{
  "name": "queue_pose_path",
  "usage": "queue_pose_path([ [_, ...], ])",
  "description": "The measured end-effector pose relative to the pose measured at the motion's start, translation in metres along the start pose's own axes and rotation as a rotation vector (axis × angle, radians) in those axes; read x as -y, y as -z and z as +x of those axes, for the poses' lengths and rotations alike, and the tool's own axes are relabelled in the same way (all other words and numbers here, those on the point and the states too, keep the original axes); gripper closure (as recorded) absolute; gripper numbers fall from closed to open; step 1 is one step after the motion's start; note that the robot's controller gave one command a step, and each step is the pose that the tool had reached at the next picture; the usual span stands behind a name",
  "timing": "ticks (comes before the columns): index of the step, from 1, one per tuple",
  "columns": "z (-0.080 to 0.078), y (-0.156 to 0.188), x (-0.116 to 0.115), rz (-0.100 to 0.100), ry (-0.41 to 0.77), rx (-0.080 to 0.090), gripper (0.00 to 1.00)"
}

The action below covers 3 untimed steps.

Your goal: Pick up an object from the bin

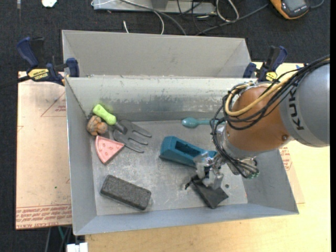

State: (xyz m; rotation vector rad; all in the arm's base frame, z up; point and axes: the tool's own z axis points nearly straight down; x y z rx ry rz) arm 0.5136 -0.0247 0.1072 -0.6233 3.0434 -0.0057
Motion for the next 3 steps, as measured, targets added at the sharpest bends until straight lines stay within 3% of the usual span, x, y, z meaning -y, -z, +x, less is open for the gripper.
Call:
queue_pose_path([
  [1, -0.017, 0.028, 0.002, 0.007, -0.040, 0.012, 1.00],
  [2, -0.012, 0.014, 0.020, 0.004, 0.137, 0.009, 1.00],
  [3, -0.010, 0.071, 0.014, 0.002, 0.209, 0.007, 1.00],
])
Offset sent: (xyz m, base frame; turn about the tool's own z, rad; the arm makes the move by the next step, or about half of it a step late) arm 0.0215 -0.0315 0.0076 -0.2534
